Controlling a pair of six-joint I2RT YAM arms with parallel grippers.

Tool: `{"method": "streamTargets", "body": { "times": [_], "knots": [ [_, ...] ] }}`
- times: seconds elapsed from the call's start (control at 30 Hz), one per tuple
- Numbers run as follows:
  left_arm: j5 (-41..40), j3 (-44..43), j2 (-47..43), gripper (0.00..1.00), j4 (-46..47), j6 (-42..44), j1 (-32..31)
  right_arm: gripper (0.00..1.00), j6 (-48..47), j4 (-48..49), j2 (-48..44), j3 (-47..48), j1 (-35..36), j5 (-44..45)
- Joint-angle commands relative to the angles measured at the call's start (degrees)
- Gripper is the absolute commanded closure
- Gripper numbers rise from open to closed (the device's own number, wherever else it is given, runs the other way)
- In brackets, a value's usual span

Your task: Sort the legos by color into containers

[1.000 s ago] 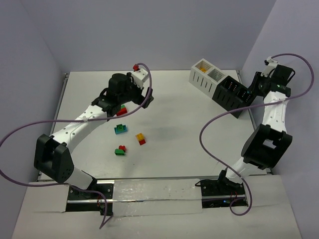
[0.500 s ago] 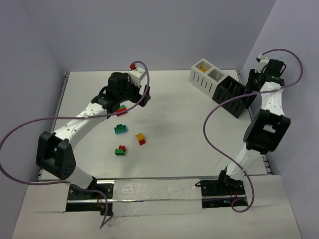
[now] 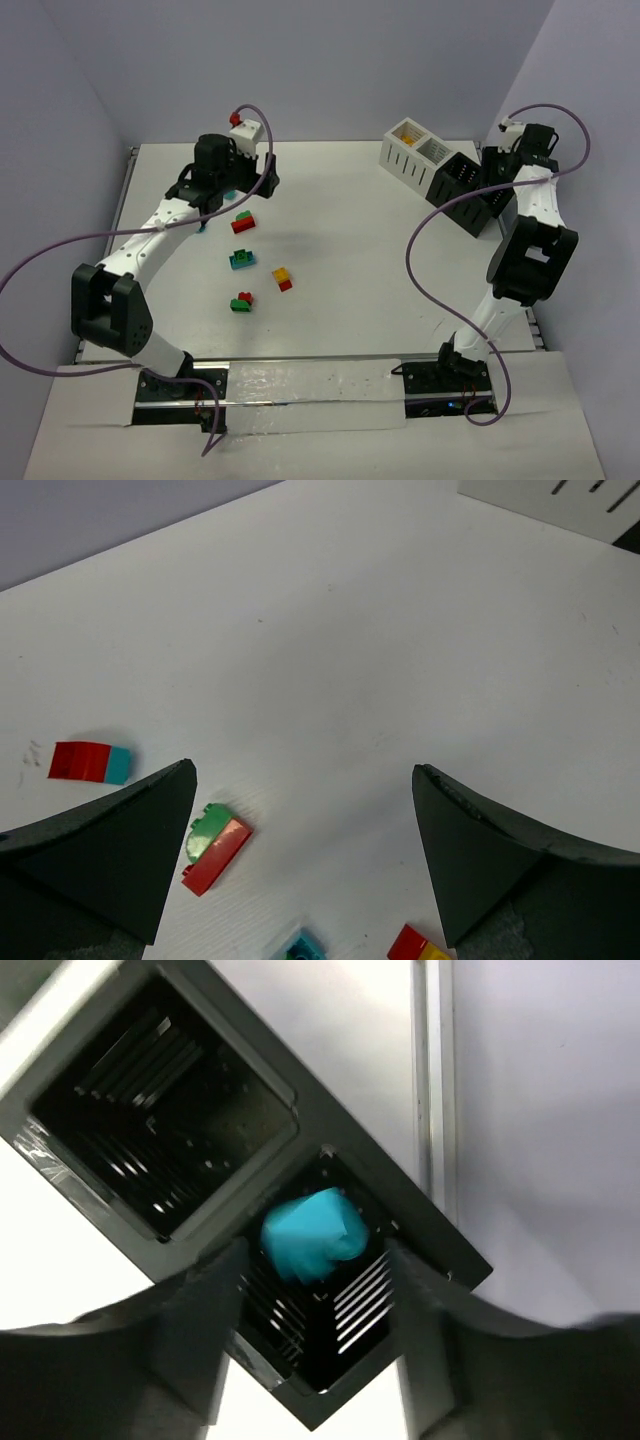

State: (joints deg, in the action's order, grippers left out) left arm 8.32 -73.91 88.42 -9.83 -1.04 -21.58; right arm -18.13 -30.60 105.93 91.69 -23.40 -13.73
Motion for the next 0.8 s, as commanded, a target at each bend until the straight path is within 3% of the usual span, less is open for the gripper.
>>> {"method": "streamTargets", "body": {
  "times": [0.0, 0.2, 0.4, 0.53, 0.67, 0.77],
  "knots": [
    [0.54, -2.29, -0.26, 0.01, -0.97, -2.36, 2.23, 0.15, -0.07, 0.11, -3.43, -0.89, 0.11, 1.16],
    [0.00, 0.35, -2.46, 0.01, -2.30, -3.17, 4.94, 0.13, 2.47, -0.95, -7.69, 0.60, 1.44, -0.07],
    [0.98, 0.69, -1.86, 0.01, -9.55, -1.92, 12.21, 0.09, 4.68, -0.63, -12.81, 5.91, 7.16, -2.59],
    [14.71, 1.50, -2.27, 0.15, -15.81, 12.19, 13.03, 0.08, 5.61, -0.63, -14.11, 6.05, 12.09, -5.53],
    [33.08, 5.96, -5.74, 0.15, -20.13, 33.38, 11.82, 0.08, 6.55, -1.17, -14.28, 3.40, 15.69, -8.44],
    [37.24, 6.29, -6.08, 0.12, -26.85, 53.77, 7.89, 0.08, 6.21, -2.35, -13.80, 1.70, 17.09, -9.97]
  ]
}}
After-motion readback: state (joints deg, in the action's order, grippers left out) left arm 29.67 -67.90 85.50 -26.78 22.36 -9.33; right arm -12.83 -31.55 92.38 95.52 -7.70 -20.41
